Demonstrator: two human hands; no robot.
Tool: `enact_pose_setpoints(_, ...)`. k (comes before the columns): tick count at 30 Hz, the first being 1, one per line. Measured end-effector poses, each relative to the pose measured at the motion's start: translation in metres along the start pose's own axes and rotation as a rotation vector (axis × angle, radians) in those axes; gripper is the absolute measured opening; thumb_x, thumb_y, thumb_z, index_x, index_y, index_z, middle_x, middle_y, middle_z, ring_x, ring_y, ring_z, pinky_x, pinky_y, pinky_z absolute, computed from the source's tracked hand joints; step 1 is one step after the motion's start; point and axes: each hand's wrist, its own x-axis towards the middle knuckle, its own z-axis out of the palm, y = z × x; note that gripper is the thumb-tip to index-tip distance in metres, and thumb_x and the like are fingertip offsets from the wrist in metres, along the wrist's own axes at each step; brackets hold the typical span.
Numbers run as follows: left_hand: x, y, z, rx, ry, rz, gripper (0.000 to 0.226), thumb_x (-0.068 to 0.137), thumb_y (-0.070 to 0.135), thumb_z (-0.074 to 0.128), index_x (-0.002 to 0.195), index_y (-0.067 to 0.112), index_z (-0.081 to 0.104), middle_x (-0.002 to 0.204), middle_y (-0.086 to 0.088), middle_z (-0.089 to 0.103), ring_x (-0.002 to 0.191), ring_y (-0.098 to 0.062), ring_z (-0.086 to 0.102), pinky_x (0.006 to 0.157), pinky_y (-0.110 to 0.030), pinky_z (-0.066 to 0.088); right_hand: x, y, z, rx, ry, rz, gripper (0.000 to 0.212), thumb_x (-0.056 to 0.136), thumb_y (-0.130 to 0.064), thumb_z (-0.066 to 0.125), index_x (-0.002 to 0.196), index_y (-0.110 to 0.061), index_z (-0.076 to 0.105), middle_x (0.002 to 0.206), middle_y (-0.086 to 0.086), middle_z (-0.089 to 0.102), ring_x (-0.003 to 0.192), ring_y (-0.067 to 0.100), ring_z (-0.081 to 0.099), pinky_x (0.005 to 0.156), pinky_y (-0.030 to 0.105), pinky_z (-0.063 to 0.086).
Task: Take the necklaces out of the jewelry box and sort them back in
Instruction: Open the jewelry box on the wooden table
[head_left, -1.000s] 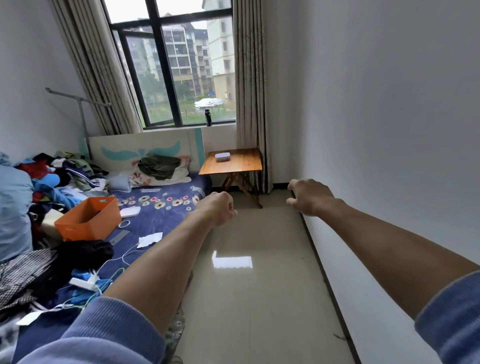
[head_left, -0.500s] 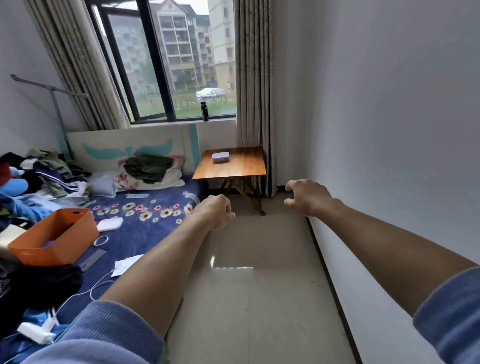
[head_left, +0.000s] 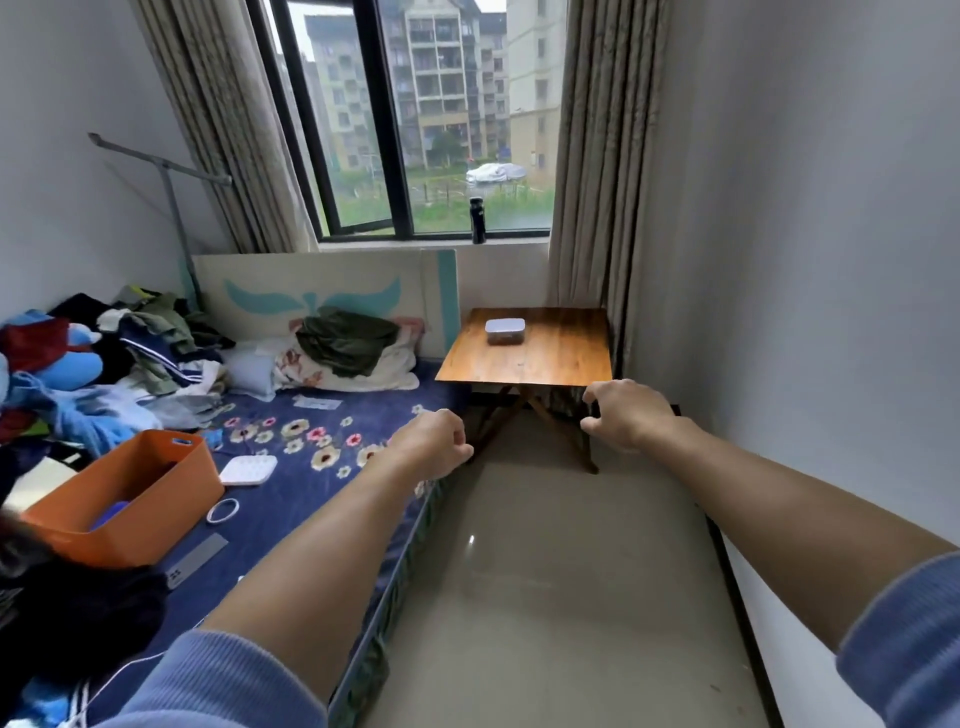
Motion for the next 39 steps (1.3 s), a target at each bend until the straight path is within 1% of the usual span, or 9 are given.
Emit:
enact_pose_setpoints(6,0.147,-0.048,-0.007,-0.019,-0.065,0.008,0.015,0.088,0.033,0.063,0.076,0.023,0.062,0.08,0.001,0.065,0.066,-0.013,0.059,0.05,-0.024,0.038,0.143,-0.013,0.03,0.011,-0.061,0.052,0.038,0.089,-0.039,0.057,0.124,-0.023,0.054,0.116,0.004,0.061,0.099,0.024,0.058,0.071,0.033,0.046)
enact_pose_setpoints(11,0.262,-0.061,-0.025,-0.019,-0.089,0.037,0.014,0.089,0.031,0.061,0.079,0.021,0.062,0.087,-0.002,0.067,0.074,-0.017,0.061,0.051,-0.025,0.039,0.249,-0.012,0.032,0.035,-0.063,0.093,0.038,0.09,-0.038,0.057,0.125,-0.024,0.054,0.121,0.004,0.06,0.102,0.024,0.058,0.071,0.032,0.044)
enact_pose_setpoints(14,0.327,-0.062,-0.024,-0.026,-0.11,0.055,0.014,0.09,0.032,0.061,0.082,0.022,0.061,0.08,0.0,0.064,0.07,-0.015,0.061,0.05,-0.024,0.039,0.31,-0.001,0.037,0.045,-0.052,0.123,0.04,0.089,-0.038,0.059,0.127,-0.024,0.054,0.126,0.003,0.059,0.107,0.024,0.058,0.076,0.032,0.045)
enact_pose_setpoints(18,0.421,-0.067,-0.015,-0.017,-0.115,0.058,0.013,0.09,0.032,0.061,0.085,0.02,0.063,0.093,-0.003,0.067,0.08,-0.018,0.062,0.056,-0.024,0.041,0.396,0.019,0.055,0.02,-0.073,0.118,0.042,0.088,-0.039,0.061,0.127,-0.024,0.054,0.127,0.003,0.06,0.109,0.024,0.058,0.082,0.034,0.047)
enact_pose_setpoints(22,0.515,-0.067,-0.001,-0.023,-0.123,0.035,0.012,0.089,0.034,0.061,0.085,0.022,0.061,0.095,-0.002,0.065,0.081,-0.018,0.06,0.062,-0.027,0.044,0.489,0.046,0.078,0.023,-0.081,0.128,0.043,0.089,-0.039,0.062,0.128,-0.023,0.054,0.129,0.004,0.059,0.11,0.023,0.058,0.085,0.035,0.05)
enact_pose_setpoints(26,0.597,-0.065,0.004,-0.04,-0.151,-0.007,0.012,0.087,0.034,0.062,0.083,0.023,0.062,0.088,0.002,0.063,0.076,-0.014,0.059,0.063,-0.027,0.044,0.579,0.065,0.097,0.021,-0.104,0.14,0.037,0.089,-0.037,0.062,0.123,-0.023,0.056,0.121,0.004,0.063,0.1,0.021,0.061,0.073,0.03,0.05)
enact_pose_setpoints(32,0.7,-0.093,0.006,-0.096,-0.159,-0.098,0.015,0.086,0.031,0.062,0.087,0.017,0.067,0.077,0.0,0.063,0.067,-0.013,0.058,0.056,-0.024,0.042,0.702,0.07,0.13,0.033,-0.126,0.081,0.029,0.086,-0.04,0.066,0.11,-0.026,0.061,0.103,-0.002,0.065,0.077,0.014,0.057,0.049,0.021,0.038)
enact_pose_setpoints(35,0.754,-0.116,0.015,-0.109,-0.178,-0.133,0.019,0.088,0.031,0.062,0.094,0.014,0.069,0.074,0.002,0.063,0.069,-0.014,0.06,0.056,-0.024,0.042,0.761,0.072,0.154,0.031,-0.158,0.047,0.03,0.085,-0.041,0.065,0.111,-0.026,0.062,0.103,-0.002,0.066,0.076,0.014,0.057,0.049,0.021,0.039)
enact_pose_setpoints(39,0.838,-0.144,0.036,-0.108,-0.211,-0.14,0.022,0.089,0.032,0.061,0.096,0.013,0.07,0.081,0.0,0.064,0.076,-0.017,0.061,0.063,-0.027,0.045,0.832,0.08,0.19,0.037,-0.204,0.067,0.029,0.086,-0.04,0.064,0.11,-0.025,0.062,0.108,0.0,0.067,0.078,0.015,0.057,0.052,0.021,0.042)
